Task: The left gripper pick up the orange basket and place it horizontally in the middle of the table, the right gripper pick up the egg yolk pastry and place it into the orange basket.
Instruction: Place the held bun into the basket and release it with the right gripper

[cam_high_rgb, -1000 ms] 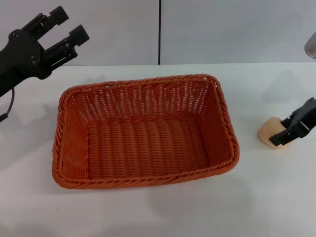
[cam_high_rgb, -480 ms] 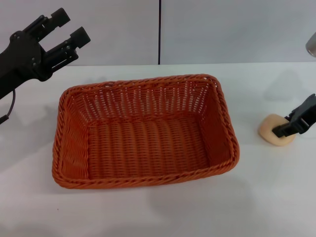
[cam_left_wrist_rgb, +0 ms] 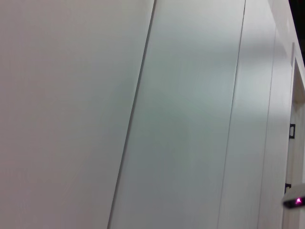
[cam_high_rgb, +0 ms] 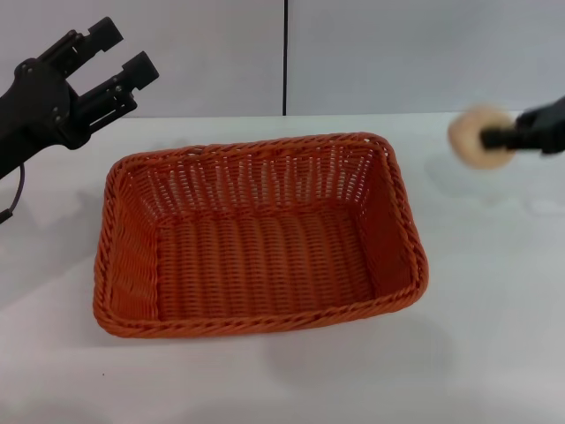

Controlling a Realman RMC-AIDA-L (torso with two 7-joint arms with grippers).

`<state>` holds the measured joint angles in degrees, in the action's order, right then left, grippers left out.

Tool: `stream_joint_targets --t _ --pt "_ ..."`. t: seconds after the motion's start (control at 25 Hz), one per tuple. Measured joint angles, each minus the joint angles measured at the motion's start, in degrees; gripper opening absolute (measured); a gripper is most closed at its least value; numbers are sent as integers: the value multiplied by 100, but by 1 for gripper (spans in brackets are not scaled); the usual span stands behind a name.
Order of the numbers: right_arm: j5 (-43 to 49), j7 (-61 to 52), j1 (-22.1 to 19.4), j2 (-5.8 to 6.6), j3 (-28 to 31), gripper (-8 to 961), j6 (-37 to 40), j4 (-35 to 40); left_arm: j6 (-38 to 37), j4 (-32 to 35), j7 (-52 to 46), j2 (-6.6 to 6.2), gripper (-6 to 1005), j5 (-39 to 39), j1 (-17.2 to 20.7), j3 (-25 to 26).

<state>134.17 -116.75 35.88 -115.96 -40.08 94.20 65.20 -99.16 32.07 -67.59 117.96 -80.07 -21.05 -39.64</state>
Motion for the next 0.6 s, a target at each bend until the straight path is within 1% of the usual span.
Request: stream_joint_targets --t 0.08,0.12,0.16,0.2,0.28,0.32,0.36,0.44,0.48,0.52,0.56,0.6 --pt "-742 28 -279 -38 182 228 24 287 -7 0 0 -1 802 0 4 0" --pt "-1650 241 -550 -59 253 224 22 413 -39 0 0 -2 802 0 18 0" --pt "-1650 241 -550 -59 253 220 22 413 -41 0 0 -2 802 0 20 -1" --pt "-2100 381 -672 -64 251 216 28 410 -45 0 0 -2 802 0 21 0" --pt "-2880 705 -825 -70 188 208 58 260 -49 0 0 -2 802 1 26 0" --pt "-3462 1042 -866 -80 58 204 184 -28 -51 0 0 -2 802 0 25 0" --pt "-3462 1042 -866 -80 58 200 184 -28 -51 0 0 -2 802 1 25 0" --pt "-3799 1317 -805 -85 -85 192 323 -340 -51 0 0 0 802 1 25 0" --pt "-3916 1431 -731 -85 -198 170 384 -553 -50 0 0 2 802 1 25 0" --pt "-3991 1595 -574 -85 -439 148 444 -891 -52 1 0 6 802 1 23 0" --pt "-3991 1595 -574 -85 -439 140 444 -891 -52 1 0 6 802 1 23 0" --pt "-3995 1654 -481 -85 -580 132 458 -1046 -53 0 0 8 802 1 21 0"
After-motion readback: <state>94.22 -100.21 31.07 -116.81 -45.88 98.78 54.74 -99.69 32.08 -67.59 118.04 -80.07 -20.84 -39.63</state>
